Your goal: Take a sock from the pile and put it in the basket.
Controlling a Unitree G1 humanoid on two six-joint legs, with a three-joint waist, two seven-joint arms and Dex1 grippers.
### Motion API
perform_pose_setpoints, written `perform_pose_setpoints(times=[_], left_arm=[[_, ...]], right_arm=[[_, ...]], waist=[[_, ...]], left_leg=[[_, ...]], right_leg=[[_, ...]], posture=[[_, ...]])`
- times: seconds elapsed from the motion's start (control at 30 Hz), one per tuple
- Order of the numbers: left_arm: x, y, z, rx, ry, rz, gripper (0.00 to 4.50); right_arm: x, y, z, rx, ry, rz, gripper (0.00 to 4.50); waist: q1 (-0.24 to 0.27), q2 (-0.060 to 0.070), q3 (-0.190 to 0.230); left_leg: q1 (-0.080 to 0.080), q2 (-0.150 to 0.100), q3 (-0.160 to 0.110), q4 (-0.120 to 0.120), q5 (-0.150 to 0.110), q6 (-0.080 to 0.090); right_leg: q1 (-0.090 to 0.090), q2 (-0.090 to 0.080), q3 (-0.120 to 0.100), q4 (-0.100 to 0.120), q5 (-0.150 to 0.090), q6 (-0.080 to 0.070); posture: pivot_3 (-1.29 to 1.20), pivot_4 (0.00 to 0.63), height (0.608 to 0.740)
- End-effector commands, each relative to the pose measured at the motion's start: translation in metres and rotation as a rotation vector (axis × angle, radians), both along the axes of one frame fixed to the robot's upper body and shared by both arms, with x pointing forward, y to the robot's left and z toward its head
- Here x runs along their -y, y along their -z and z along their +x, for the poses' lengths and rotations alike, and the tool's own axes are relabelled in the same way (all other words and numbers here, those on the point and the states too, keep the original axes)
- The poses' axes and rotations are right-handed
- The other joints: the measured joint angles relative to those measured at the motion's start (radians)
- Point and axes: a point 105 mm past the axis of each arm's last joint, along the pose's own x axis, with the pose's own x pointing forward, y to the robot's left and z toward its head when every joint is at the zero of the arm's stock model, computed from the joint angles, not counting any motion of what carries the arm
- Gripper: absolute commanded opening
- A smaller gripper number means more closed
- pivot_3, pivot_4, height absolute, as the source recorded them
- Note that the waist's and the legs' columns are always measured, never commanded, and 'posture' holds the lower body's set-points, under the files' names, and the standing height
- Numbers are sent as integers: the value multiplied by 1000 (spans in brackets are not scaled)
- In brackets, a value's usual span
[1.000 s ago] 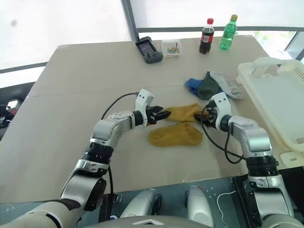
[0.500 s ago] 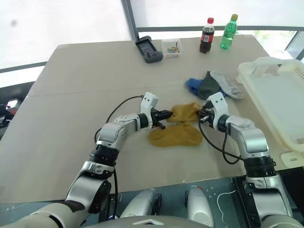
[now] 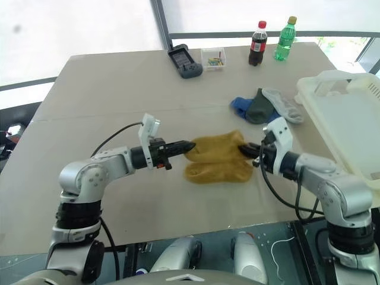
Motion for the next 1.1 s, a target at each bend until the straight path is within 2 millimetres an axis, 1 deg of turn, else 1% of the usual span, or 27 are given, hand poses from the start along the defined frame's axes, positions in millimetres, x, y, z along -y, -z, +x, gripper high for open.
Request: perform_pose_setpoints(times=[0.03, 0.23, 0.43, 0.53, 0.77, 0.8, 0.83, 0.87, 0.9, 0.93, 0.97, 1.03, 1.07, 1.1], left_arm=[[6, 4, -11, 21, 50, 36, 0], [8, 18, -13, 1, 29, 81, 0], [6, 22, -12, 3, 18, 107, 0], [4, 29, -12, 5, 10, 141, 0], [0, 43, -5, 10, -15, 191, 0], [0, 44, -4, 8, -21, 189, 663], [0, 45, -3, 8, -23, 191, 1059], [-1, 44, -1, 20, -34, 193, 1369], [-1, 44, 1, 34, -45, 195, 1953], [-1, 43, 2, 44, -53, 197, 2285], [-3, 37, 1, 51, -58, 172, 2710], [-5, 23, -1, 65, -58, 123, 3320], [-6, 19, -2, 76, -60, 116, 3360], [-7, 12, -4, 94, -51, 94, 3360]], right_arm=[[0, -2, -4, 25, 27, -18, 61], [-1, 15, -3, -6, 50, -53, 61], [0, 30, -1, -25, 60, -88, 61], [1, 42, -4, -45, 52, -125, 61], [0, 60, -9, -69, 10, -173, 61], [0, 60, -8, -64, 14, -172, 769], [2, 60, -7, -54, 22, -179, 1198], [4, 60, -5, -42, 36, -186, 1525], [6, 58, -3, -28, 45, -194, 2117], [7, 58, -2, -18, 50, -198, 2522], [9, 51, 0, 21, 64, -198, 2880], [10, 37, -1, 77, 61, -168, 3610], [10, 33, -2, 92, 55, -154, 3933], [10, 24, -5, 112, 42, -124, 4397]], waist=[[1, 0, 0], [3, 0, 0], [3, 0, 0], [3, 0, 0], [3, 0, 0], [3, 0, 0], [3, 0, 0], [3, 0, 0], [3, 0, 0], [4, 0, 0], [4, 0, 0], [5, 0, 0], [6, 0, 0], [7, 0, 0]], left_leg=[[1, 0, 0, 0, 0, 0], [2, 0, 0, 0, 0, 0], [2, 0, 0, 0, 0, 0], [2, 0, 0, 0, 0, 0], [3, 0, 0, 0, 0, 0], [3, 0, 0, 0, 0, 0], [3, 0, 0, 0, 0, 0], [3, 0, 0, 0, 0, 0], [3, 0, 0, 0, 0, 0], [4, 0, 0, 0, 0, 0], [5, 0, 0, 0, 0, 0], [6, 0, -1, 0, 0, 0], [6, 0, -1, 0, 0, 0], [6, 0, -1, 0, 0, 0]], right_leg=[[1, 0, 0, 0, 0, 0], [3, 0, -1, -1, 0, 0], [3, 0, -1, -1, 0, 0], [3, 0, -1, -1, 0, 0], [4, 0, -1, -1, 0, 0], [4, 0, -1, -1, 0, 0], [4, 0, -1, -1, 0, 0], [4, 0, -1, -1, 0, 0], [4, 0, -1, -1, 0, 0], [5, 0, -1, -2, 0, 0], [6, 0, -1, -2, 0, 0], [7, 0, -1, -2, 0, 0], [7, 0, -1, -2, 0, 0], [7, 0, -2, -2, 0, 0]], posture=[[0, 150, 740], [0, 150, 740], [0, 150, 740], [0, 150, 740], [0, 150, 740], [0, 150, 740], [0, 150, 740], [0, 150, 740], [0, 150, 740], [0, 150, 740], [0, 150, 740], [0, 150, 740], [0, 150, 740], [0, 150, 740]])
